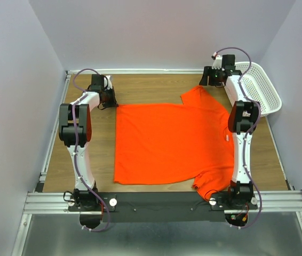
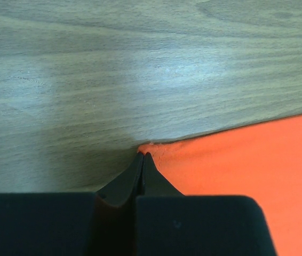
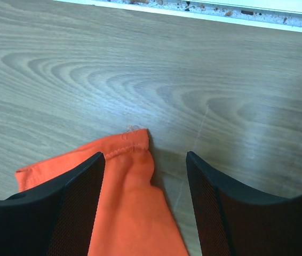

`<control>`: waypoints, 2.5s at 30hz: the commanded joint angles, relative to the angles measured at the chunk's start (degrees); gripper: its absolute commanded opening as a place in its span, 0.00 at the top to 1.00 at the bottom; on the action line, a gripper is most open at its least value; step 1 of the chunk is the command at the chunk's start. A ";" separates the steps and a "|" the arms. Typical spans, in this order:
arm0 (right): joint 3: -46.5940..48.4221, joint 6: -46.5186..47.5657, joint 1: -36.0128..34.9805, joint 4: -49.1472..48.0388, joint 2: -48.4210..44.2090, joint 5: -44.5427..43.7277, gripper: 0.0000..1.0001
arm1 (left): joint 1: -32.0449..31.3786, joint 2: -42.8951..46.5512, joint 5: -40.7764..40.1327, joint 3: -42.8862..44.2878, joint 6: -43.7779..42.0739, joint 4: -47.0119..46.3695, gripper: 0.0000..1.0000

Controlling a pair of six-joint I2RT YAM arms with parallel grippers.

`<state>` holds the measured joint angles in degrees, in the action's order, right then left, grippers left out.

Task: Fold and stack the t-shirts
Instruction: Flatten the tshirt out

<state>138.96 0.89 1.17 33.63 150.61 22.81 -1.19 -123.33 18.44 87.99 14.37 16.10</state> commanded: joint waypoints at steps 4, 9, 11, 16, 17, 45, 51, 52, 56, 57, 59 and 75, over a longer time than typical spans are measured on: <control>3.78 -2.64 -0.38 -1.37 5.13 3.21 0.32 | 0.31 1.42 0.46 -1.41 -0.84 1.39 1.00; 3.95 -2.56 -0.38 -1.28 6.10 5.93 0.37 | 0.40 1.16 0.72 -1.06 -0.92 1.48 1.00; 3.95 -2.47 -0.38 -1.28 6.54 7.86 0.39 | 0.40 1.25 0.90 -1.06 -1.01 1.66 1.00; 3.43 -2.12 -0.47 -1.20 6.98 9.54 0.47 | 0.49 1.16 0.99 -1.06 -1.01 1.57 1.00; 3.17 -2.03 -0.47 -1.20 6.81 9.27 0.49 | 0.49 1.07 1.16 -0.97 -1.01 1.66 1.00; -10.00 0.35 -1.17 -2.69 -21.44 18.50 1.00 | 0.75 20.56 1.78 -5.01 1.97 -4.49 1.00; -13.63 -0.44 -4.77 -2.69 -38.00 16.49 1.00 | 2.60 38.84 2.31 -10.37 5.49 -8.88 1.00; -12.32 -0.45 -4.77 -2.52 -40.28 15.78 1.00 | 2.60 41.39 2.13 -11.25 6.01 -10.54 1.00; -2.31 1.05 -4.77 0.02 -49.26 10.60 1.00 | 2.68 57.12 -0.76 -10.03 8.13 -13.72 1.00; 2.76 1.05 -4.77 0.38 -50.22 9.89 1.00 | 2.60 59.32 -1.47 -9.16 9.00 -13.90 1.00; 5.26 1.40 -4.77 -0.39 -54.33 7.71 1.00 | 2.60 65.28 -3.39 -5.91 9.53 -14.86 1.00; 15.03 1.74 -4.07 -6.64 -68.52 -2.41 0.99 | 2.60 83.07 -9.91 4.57 12.09 -19.88 1.00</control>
<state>154.65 1.50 -3.36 25.78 79.26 26.30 1.41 -39.09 11.51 94.00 25.80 -6.02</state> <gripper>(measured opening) 0.005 0.005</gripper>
